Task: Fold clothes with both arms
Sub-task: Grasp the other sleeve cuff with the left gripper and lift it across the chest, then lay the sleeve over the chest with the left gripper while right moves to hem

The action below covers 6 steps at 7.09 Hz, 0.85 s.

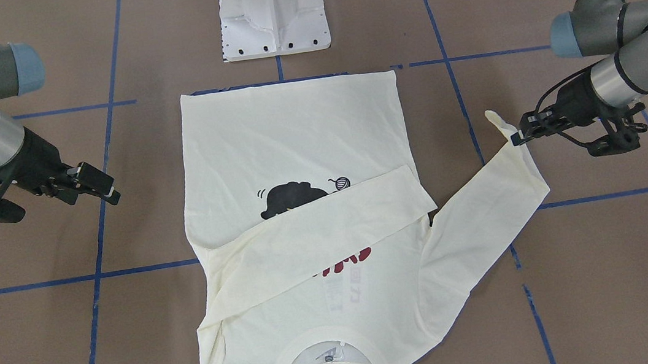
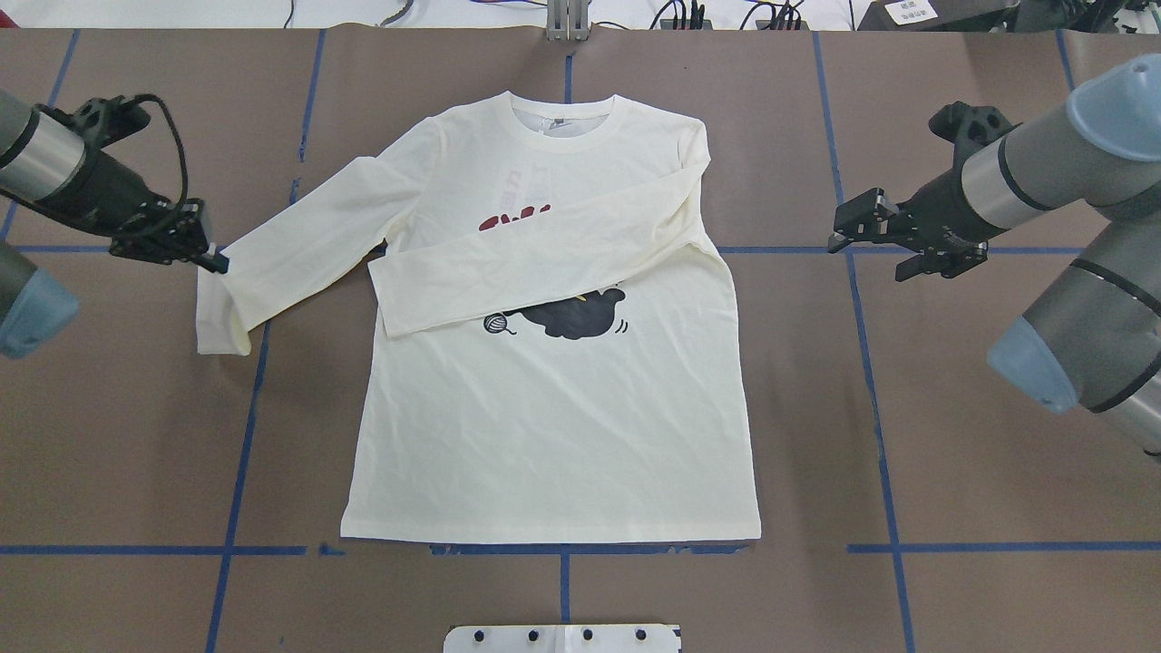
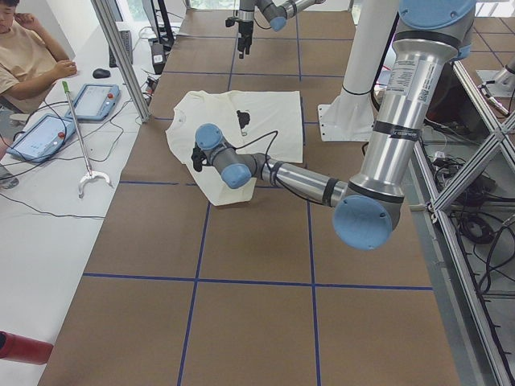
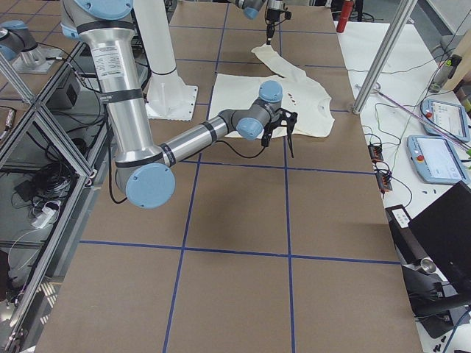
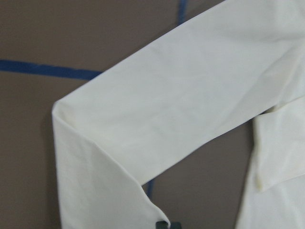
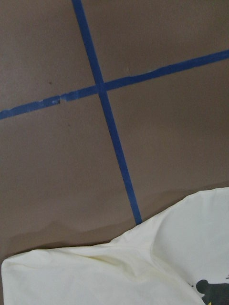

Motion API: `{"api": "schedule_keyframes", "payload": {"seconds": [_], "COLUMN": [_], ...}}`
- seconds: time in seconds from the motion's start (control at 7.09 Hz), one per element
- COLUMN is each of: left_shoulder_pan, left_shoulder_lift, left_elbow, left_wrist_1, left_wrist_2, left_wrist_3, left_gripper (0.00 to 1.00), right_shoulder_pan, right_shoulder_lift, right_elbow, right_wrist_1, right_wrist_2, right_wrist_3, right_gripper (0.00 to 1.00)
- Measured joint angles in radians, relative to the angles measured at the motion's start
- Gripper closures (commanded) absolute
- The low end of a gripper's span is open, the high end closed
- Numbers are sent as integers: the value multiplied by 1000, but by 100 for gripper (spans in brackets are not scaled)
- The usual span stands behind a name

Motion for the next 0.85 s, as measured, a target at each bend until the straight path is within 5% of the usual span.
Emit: {"api": "schedule_keyframes", "payload": {"seconds": [0.42,0.85], "left_shoulder_pan": [74,317], "left_shoulder_lift": [-315,-622], "left_elbow": [37,231], "left_wrist_1": [-2,-38], "left_wrist_2": [48,416], "left_wrist_3": [-356,-502], "left_gripper": [100,100], "right_shoulder_pan": [48,59], "right_shoulder_lift": [-75,-105], "right_elbow": [-5,-12], "right_wrist_1": [50,83], "right_wrist_2": [16,9], "right_wrist_3": [-51,-57], "right_gripper": [0,0]}}
